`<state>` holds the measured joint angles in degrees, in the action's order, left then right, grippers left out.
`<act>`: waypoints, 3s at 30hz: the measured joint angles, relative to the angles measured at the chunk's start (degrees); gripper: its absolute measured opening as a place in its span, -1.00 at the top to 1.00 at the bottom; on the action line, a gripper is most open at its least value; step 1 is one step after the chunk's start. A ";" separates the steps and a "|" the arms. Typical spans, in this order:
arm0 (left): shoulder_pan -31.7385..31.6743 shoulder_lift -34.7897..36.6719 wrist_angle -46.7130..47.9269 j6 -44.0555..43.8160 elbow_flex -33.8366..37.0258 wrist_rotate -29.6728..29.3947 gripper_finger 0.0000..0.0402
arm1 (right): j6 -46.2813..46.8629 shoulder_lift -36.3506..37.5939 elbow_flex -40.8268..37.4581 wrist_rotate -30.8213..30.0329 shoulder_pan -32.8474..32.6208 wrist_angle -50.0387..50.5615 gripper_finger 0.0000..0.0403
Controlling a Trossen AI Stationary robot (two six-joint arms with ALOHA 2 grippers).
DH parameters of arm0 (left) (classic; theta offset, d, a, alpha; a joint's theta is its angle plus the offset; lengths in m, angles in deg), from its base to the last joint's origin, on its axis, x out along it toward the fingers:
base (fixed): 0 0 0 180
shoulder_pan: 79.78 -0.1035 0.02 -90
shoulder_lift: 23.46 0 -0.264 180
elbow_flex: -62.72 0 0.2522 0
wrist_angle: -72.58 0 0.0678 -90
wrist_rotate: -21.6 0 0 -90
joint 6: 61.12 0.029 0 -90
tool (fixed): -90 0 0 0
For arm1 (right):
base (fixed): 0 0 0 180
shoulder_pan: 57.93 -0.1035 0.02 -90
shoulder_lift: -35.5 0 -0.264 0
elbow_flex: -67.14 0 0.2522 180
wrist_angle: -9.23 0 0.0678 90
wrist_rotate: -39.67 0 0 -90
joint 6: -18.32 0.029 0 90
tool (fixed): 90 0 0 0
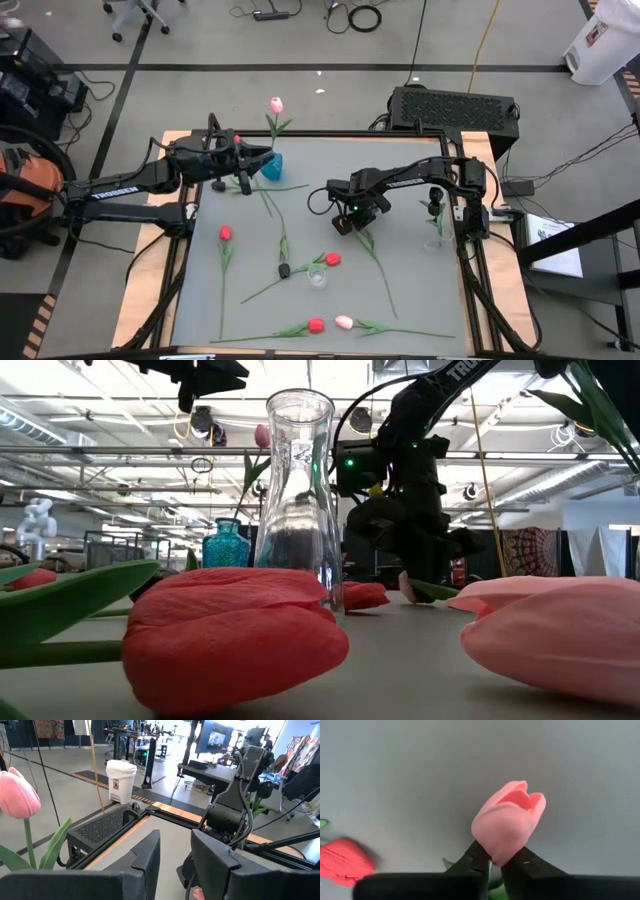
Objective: Sort flowers into vase by color
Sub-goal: Put pink flower into the blue vase
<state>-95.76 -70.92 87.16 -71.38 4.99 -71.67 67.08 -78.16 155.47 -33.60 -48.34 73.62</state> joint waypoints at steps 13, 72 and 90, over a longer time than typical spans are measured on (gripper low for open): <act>-0.01 0.00 0.07 -0.04 0.00 0.00 0.42 | -1.02 0.00 0.00 0.10 0.00 -0.09 0.98; -0.01 0.02 0.09 -1.53 0.02 0.37 0.42 | -20.99 0.15 55.23 -15.62 5.03 11.59 0.99; -0.01 -0.75 -10.77 -13.61 0.02 9.30 0.42 | -28.47 2.73 59.78 -13.40 2.18 -4.07 0.99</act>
<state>-95.77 -71.67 76.39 -84.99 5.02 -62.37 38.61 -75.43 215.25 -47.00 -46.17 69.55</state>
